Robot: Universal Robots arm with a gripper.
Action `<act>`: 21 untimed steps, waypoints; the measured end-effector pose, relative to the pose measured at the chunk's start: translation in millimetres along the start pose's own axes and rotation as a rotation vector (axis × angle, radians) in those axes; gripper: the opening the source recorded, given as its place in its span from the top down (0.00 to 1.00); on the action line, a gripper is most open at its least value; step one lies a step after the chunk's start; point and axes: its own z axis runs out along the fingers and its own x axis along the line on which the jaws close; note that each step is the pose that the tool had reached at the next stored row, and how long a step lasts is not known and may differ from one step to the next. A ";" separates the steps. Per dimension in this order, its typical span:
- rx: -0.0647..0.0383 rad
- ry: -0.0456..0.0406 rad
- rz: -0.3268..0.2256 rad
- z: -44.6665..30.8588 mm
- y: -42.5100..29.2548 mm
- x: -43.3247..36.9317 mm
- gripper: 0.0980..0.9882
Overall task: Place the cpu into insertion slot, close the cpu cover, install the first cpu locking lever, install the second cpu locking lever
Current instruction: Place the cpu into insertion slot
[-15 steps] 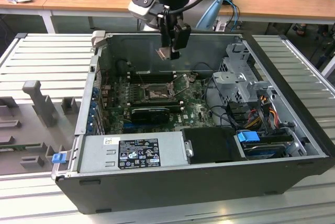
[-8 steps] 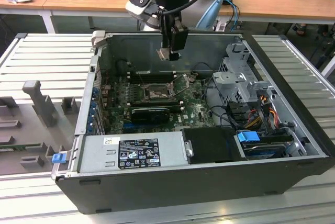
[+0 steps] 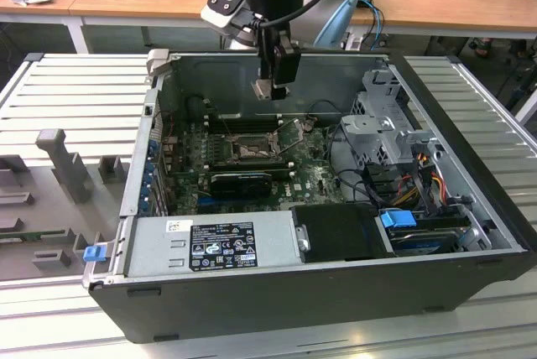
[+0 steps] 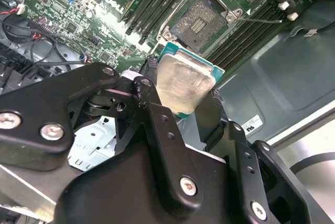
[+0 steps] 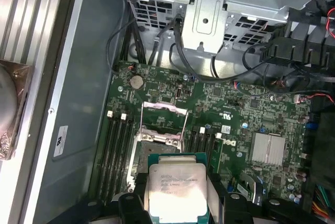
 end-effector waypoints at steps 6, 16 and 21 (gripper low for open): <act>0.000 -0.0002 0.002 2.4 -0.2 0.0 0.52; 0.000 -0.0017 0.020 4.1 -0.4 -0.1 0.52; -0.001 -0.0032 0.037 4.7 -0.4 -0.1 0.52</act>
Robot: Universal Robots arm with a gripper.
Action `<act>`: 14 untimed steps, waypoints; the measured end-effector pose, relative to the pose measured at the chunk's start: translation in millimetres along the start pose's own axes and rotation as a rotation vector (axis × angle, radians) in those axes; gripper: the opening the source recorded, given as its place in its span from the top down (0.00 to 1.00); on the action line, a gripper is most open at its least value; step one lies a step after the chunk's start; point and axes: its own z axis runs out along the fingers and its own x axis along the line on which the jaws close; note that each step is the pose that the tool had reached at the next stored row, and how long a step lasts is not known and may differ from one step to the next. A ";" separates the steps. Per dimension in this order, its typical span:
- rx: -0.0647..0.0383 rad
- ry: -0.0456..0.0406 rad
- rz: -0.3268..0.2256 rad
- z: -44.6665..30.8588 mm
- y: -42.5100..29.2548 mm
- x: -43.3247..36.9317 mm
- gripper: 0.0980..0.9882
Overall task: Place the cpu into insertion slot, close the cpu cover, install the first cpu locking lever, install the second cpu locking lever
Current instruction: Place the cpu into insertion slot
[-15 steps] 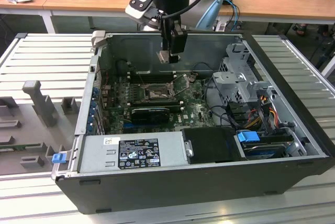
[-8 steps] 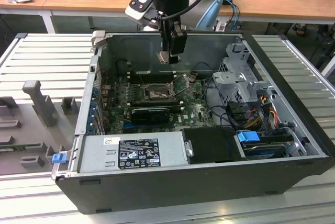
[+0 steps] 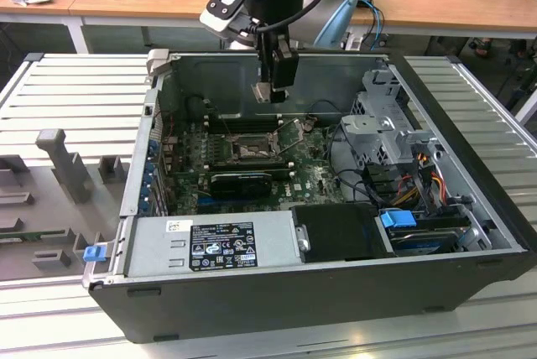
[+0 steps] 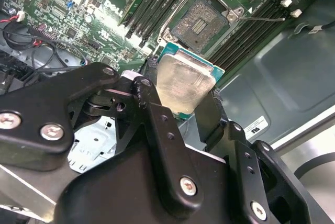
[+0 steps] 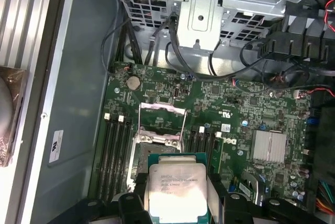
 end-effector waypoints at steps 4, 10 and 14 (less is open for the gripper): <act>0.000 -0.0016 0.018 0.8 -0.1 0.0 0.52; -0.001 -0.0035 0.041 2.1 -0.2 0.0 0.52; -0.001 -0.0047 0.055 2.9 -0.2 -0.1 0.52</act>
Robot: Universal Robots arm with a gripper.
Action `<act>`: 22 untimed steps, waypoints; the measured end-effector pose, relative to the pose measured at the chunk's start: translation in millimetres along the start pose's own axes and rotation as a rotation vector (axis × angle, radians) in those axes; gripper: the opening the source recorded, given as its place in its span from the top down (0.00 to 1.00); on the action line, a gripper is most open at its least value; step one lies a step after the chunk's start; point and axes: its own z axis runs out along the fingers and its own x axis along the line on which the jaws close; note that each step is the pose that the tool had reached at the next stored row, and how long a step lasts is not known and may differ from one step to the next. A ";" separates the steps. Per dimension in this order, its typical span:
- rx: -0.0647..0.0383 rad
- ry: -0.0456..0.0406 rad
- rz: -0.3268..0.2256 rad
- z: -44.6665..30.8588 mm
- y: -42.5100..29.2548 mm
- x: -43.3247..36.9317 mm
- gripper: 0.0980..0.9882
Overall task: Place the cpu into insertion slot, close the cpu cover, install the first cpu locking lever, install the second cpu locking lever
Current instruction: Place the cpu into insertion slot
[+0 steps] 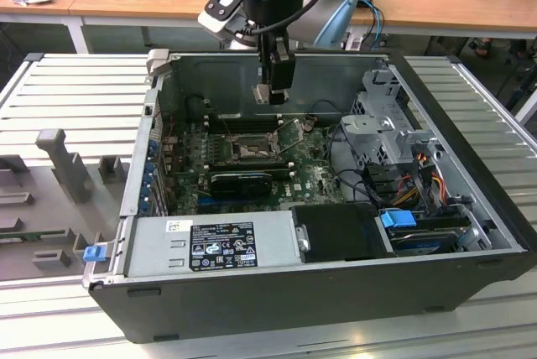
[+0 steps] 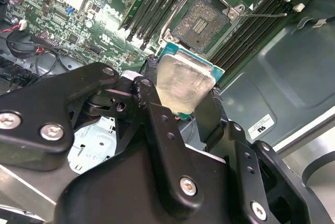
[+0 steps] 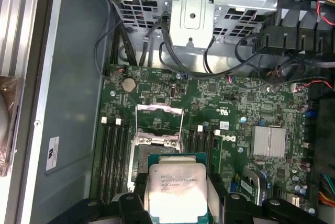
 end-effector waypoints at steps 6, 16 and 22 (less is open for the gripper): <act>0.000 -0.0019 0.021 0.8 -0.1 0.0 0.52; -0.001 -0.0034 0.040 3.1 -0.4 0.0 0.52; -0.001 -0.0040 0.046 5.2 -0.6 -0.1 0.52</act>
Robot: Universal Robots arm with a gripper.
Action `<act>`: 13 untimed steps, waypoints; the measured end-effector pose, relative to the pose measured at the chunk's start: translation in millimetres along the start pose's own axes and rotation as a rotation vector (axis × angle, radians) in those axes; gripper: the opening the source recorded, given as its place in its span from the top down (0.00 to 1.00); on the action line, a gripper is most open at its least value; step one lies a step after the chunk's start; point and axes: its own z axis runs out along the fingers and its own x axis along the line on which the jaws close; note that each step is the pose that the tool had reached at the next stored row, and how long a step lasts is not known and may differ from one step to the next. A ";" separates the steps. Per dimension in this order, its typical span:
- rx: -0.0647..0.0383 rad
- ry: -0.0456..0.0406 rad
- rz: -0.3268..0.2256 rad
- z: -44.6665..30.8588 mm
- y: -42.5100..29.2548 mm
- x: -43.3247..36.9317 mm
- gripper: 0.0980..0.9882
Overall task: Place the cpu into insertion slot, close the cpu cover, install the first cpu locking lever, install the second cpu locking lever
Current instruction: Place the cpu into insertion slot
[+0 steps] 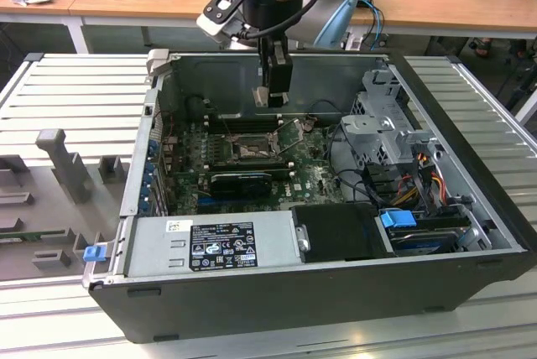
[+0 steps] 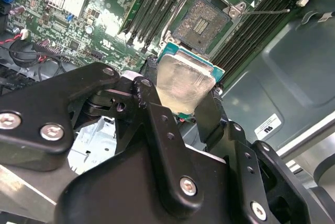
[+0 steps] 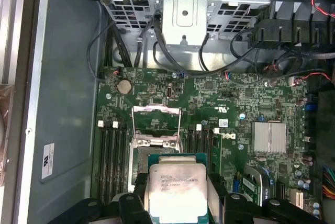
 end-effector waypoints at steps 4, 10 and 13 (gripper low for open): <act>0.000 -0.0002 0.003 1.0 -0.3 0.0 0.52; -0.001 -0.0041 0.047 4.1 -2.1 0.1 0.52; -0.001 -0.0045 0.051 6.1 -3.6 0.1 0.52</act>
